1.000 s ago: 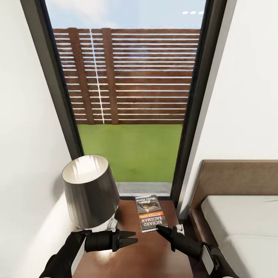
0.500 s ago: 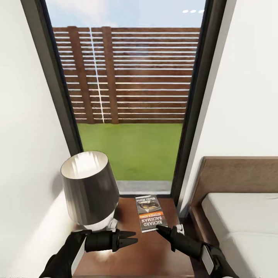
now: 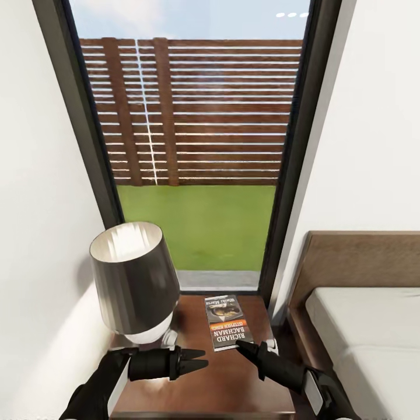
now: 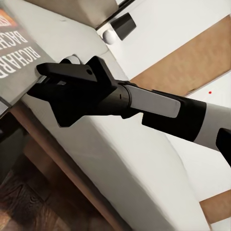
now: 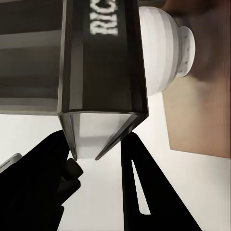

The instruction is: In the bedroom, move the book from the bed onto either nightstand, and place the two sandals side by side next to the bed.

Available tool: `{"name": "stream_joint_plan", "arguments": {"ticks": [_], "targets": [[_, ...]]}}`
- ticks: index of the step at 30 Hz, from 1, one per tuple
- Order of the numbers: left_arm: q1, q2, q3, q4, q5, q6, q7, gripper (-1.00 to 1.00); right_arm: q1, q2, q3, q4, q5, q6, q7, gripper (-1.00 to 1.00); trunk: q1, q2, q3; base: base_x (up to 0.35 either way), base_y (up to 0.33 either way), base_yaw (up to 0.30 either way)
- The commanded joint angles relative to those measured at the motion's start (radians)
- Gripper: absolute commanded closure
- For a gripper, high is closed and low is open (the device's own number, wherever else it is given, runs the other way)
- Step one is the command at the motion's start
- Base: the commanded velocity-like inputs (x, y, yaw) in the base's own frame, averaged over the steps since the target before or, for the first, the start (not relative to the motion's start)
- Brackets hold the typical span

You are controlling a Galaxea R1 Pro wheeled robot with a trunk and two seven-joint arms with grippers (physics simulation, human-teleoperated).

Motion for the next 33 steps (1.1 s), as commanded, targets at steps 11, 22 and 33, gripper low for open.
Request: {"name": "stream_joint_plan", "arguments": {"ticks": [11, 22, 33], "targets": [[0.000, -0.001, 0.002, 0.000, -0.002, 0.010, -0.004, -1.00, -0.001, 0.001, -0.005, -0.001, -0.001, 0.009, 0.001, 1.00, 0.042, -0.078, -0.035, 0.000, 0.000, 0.000], [0.000, -0.001, 0.002, 0.000, -0.002, 0.011, -0.003, -1.00, -0.001, 0.001, -0.005, -0.001, -0.001, 0.009, 0.001, 1.00, 0.084, -0.155, -0.070, 0.000, 0.000, 0.000], [0.000, -0.001, 0.002, 0.000, -0.002, 0.010, -0.003, -1.00, -0.001, 0.001, -0.005, -0.001, 0.000, 0.009, 0.001, 1.00, 0.126, -0.232, -0.104, 0.000, 0.000, 0.000]]}}
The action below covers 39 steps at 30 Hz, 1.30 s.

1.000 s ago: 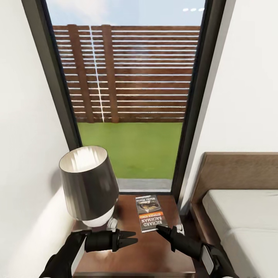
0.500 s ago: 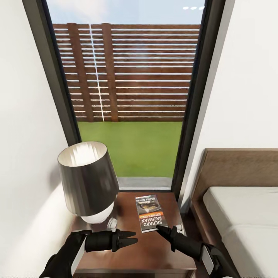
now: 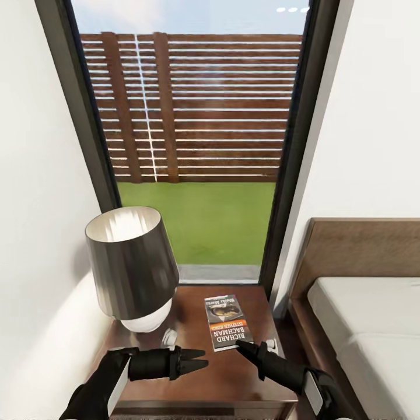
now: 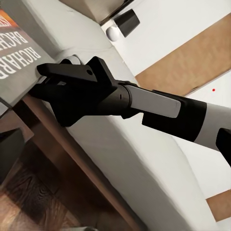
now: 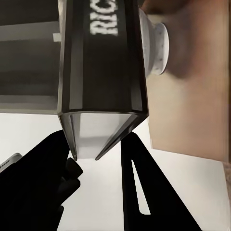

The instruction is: In the bedroom, move the book from the bed onto either nightstand, and place the two sandals side by side next to the bed.

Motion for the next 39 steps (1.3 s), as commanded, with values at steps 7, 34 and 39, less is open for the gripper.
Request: {"name": "stream_joint_plan", "arguments": {"ticks": [7, 34, 39], "targets": [[0.000, -0.001, 0.002, 0.000, -0.001, 0.011, -0.004, -1.00, -0.001, 0.001, -0.005, -0.001, -0.002, 0.009, 0.002, 1.00, 0.027, -0.050, -0.023, 0.000, 0.000, 0.000], [0.000, -0.001, 0.002, 0.000, -0.001, 0.011, -0.004, -1.00, -0.001, 0.001, -0.005, -0.001, -0.001, 0.009, 0.002, 1.00, 0.130, -0.239, -0.108, 0.000, 0.000, 0.000], [0.000, -0.001, 0.002, 0.000, -0.001, 0.011, -0.004, -1.00, -0.001, 0.001, -0.004, -0.001, -0.001, 0.009, 0.002, 1.00, 0.149, -0.274, -0.123, 0.000, 0.000, 0.000]]}}
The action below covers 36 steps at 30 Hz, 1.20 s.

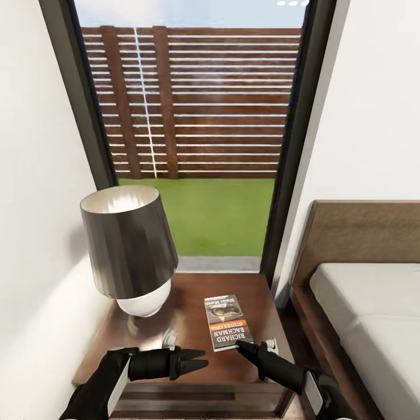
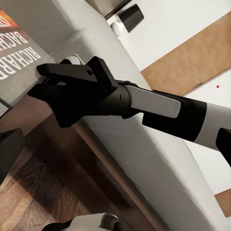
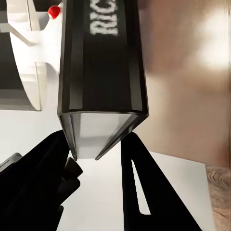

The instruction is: In the bedroom, move the book from the bed onto either nightstand, and place the two sandals side by side next to the bed.

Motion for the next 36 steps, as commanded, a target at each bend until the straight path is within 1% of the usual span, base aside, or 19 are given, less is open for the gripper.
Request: {"name": "stream_joint_plan", "arguments": {"ticks": [1, 11, 21, 26, 31, 36], "targets": [[0.000, -0.001, 0.002, 0.000, -0.001, 0.011, -0.004, -1.00, -0.001, 0.001, -0.005, -0.001, -0.002, 0.010, 0.002, 1.00, 0.004, -0.008, -0.004, 0.000, 0.000, 0.000], [0.000, -0.001, 0.002, 0.000, -0.001, 0.011, -0.004, -1.00, -0.001, 0.001, -0.005, -0.001, -0.002, 0.010, 0.002, 1.00, 0.042, -0.078, -0.035, 0.000, 0.000, 0.000], [0.000, -0.001, 0.005, 0.000, -0.001, 0.011, -0.003, -1.00, -0.001, 0.001, -0.005, -0.001, -0.002, 0.010, 0.002, 1.00, 0.042, -0.078, -0.035, 0.003, 0.000, 0.000], [0.000, -0.001, 0.006, 0.000, 0.000, 0.010, -0.003, -1.00, -0.001, 0.001, -0.005, -0.001, -0.002, 0.010, 0.002, 1.00, 0.042, -0.078, -0.035, 0.177, 0.000, 0.000], [0.000, -0.001, 0.007, 0.000, 0.000, 0.009, -0.003, -1.00, -0.001, 0.001, -0.006, -0.001, -0.002, 0.009, 0.002, 1.00, 0.042, -0.078, -0.035, 0.054, 0.000, 0.000], [0.000, -0.001, 0.007, 0.000, 0.000, 0.009, -0.003, -1.00, -0.001, 0.001, -0.006, -0.001, -0.002, 0.009, 0.002, 1.00, 0.042, -0.078, -0.035, 0.270, 0.000, 0.000]]}}
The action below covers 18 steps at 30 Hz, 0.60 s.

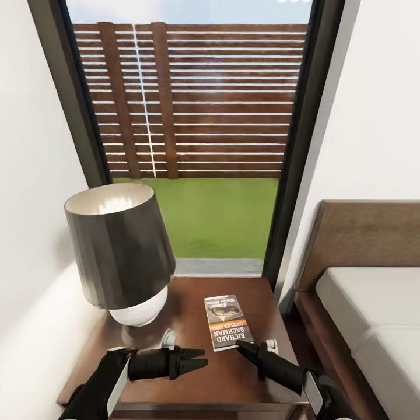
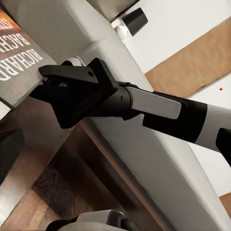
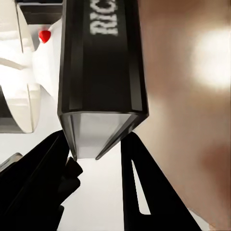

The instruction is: In the bedroom, move the book from the bed onto either nightstand, and place the two sandals side by side next to the bed.

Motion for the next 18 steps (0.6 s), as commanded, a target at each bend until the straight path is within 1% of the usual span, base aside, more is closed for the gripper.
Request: {"name": "stream_joint_plan", "arguments": {"ticks": [1, 4, 11, 18], "targets": [[0.000, -0.001, 0.003, 0.000, -0.002, 0.010, -0.004, -1.00, -0.001, 0.001, -0.006, -0.001, 0.000, 0.008, 0.002, 1.00, 0.000, 0.000, -0.001, 0.279, 0.000, 0.000], [0.000, -0.001, 0.003, 0.000, -0.002, 0.010, -0.004, -1.00, -0.001, 0.001, -0.005, -0.001, 0.000, 0.008, 0.002, 1.00, 0.000, 0.000, -0.001, 0.105, 0.000, 0.000], [0.000, 0.000, 0.003, 0.000, -0.001, 0.012, -0.006, -1.00, -0.001, 0.001, -0.005, -0.001, 0.000, 0.009, 0.002, 1.00, 0.000, 0.000, -0.001, 0.012, 0.000, 0.000], [0.000, -0.001, 0.003, 0.000, 0.000, 0.012, -0.006, -1.00, -0.001, 0.001, -0.005, -0.001, 0.000, 0.008, 0.002, 1.00, 0.027, -0.049, -0.023, 0.000, 0.000, 0.000]]}}
